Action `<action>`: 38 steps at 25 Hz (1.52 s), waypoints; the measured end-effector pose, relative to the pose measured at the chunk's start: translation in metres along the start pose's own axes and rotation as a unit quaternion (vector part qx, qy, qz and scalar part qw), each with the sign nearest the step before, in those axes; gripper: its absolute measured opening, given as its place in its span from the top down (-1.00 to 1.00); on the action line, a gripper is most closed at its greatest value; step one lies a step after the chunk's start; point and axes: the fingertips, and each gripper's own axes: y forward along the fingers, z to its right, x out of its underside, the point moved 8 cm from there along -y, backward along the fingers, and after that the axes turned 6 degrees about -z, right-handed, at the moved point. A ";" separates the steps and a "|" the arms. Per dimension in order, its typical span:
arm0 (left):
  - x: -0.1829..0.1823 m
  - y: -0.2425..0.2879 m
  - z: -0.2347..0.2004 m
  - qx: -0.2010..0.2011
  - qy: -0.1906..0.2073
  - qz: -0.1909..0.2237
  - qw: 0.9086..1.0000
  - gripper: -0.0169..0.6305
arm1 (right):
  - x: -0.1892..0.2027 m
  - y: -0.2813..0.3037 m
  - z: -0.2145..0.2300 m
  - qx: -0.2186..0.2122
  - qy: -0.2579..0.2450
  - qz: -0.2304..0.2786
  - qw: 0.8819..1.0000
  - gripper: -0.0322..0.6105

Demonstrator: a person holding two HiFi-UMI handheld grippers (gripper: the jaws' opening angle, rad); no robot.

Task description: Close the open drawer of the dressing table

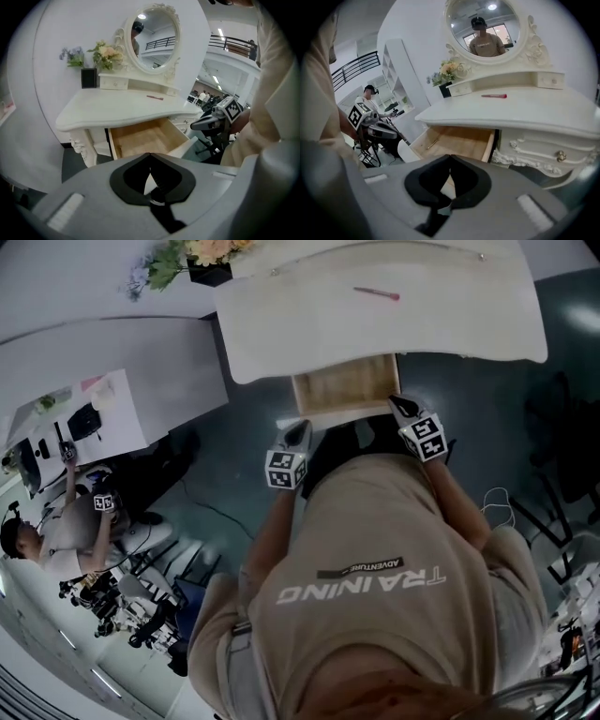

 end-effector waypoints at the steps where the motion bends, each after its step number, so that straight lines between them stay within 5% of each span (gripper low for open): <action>1: 0.007 0.003 -0.002 0.010 0.007 -0.009 1.000 0.93 | 0.004 0.000 -0.004 -0.001 0.008 -0.007 1.000 0.89; 9: 0.067 0.012 -0.023 0.070 -0.028 -0.048 0.996 0.93 | 0.030 0.017 -0.039 -0.048 -0.014 -0.088 0.995 0.89; 17: 0.095 0.028 -0.060 0.061 -0.068 -0.083 0.992 0.93 | 0.076 0.060 -0.026 -0.046 0.108 -0.165 0.979 0.89; 23: 0.098 0.037 -0.062 0.083 -0.066 -0.110 0.988 0.93 | 0.077 0.067 -0.019 -0.037 0.159 -0.164 0.973 0.89; 38: 0.079 0.046 -0.065 0.112 -0.049 -0.116 0.986 0.93 | 0.059 0.074 -0.008 -0.023 0.157 -0.152 0.975 0.89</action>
